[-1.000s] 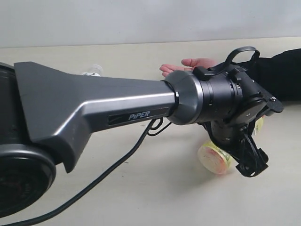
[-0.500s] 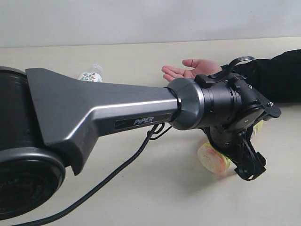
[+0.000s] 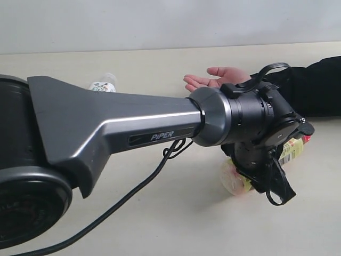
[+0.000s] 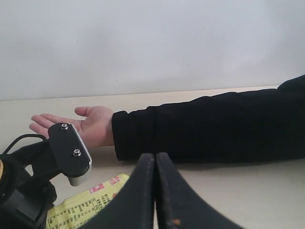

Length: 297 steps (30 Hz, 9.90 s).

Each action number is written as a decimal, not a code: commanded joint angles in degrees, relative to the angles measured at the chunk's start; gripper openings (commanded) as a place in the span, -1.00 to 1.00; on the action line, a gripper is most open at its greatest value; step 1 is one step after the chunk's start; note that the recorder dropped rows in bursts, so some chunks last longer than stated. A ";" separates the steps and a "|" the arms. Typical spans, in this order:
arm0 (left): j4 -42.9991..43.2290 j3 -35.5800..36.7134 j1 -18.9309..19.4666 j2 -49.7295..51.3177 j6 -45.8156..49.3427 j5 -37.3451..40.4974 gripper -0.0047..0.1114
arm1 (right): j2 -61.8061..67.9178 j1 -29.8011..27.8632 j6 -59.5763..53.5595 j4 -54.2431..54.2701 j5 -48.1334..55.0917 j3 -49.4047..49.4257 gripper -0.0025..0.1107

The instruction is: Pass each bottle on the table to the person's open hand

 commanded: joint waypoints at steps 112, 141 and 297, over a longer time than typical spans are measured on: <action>7.33 16.11 15.27 -35.42 -21.68 7.95 -0.92 | -0.39 0.15 0.06 -0.04 -0.18 0.25 -0.96; 24.80 40.98 28.52 -41.20 -27.24 3.22 -0.92 | -0.39 0.15 0.06 -0.04 -0.18 0.25 -0.96; -8.73 -4.40 12.93 -18.38 -41.04 -10.63 -0.92 | -0.39 0.15 0.06 -0.04 -0.18 0.25 -0.96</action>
